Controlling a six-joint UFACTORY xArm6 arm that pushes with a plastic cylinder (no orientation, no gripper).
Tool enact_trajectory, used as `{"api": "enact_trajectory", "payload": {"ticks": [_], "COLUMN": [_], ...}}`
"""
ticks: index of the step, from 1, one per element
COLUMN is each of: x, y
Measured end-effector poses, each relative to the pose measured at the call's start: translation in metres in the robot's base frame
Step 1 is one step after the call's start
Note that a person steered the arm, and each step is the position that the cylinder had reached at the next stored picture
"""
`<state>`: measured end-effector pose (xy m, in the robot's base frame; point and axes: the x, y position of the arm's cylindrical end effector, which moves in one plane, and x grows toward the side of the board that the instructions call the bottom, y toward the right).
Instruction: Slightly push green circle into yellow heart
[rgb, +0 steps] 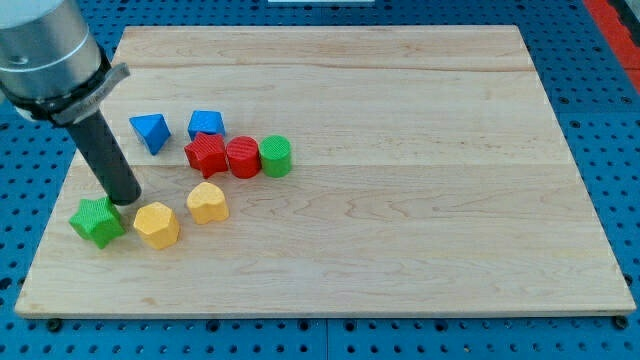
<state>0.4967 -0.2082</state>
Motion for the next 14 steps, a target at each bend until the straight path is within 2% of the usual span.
{"api": "enact_trajectory", "payload": {"ticks": [2,3,5,6,7,8,9,11,14], "x": [0.034,0.034,-0.006,-0.007,-0.040,-0.077,-0.077,-0.025,-0.032], "y": [0.019,0.066,0.109,0.162,0.208,0.212,0.177,0.160,0.177]}}
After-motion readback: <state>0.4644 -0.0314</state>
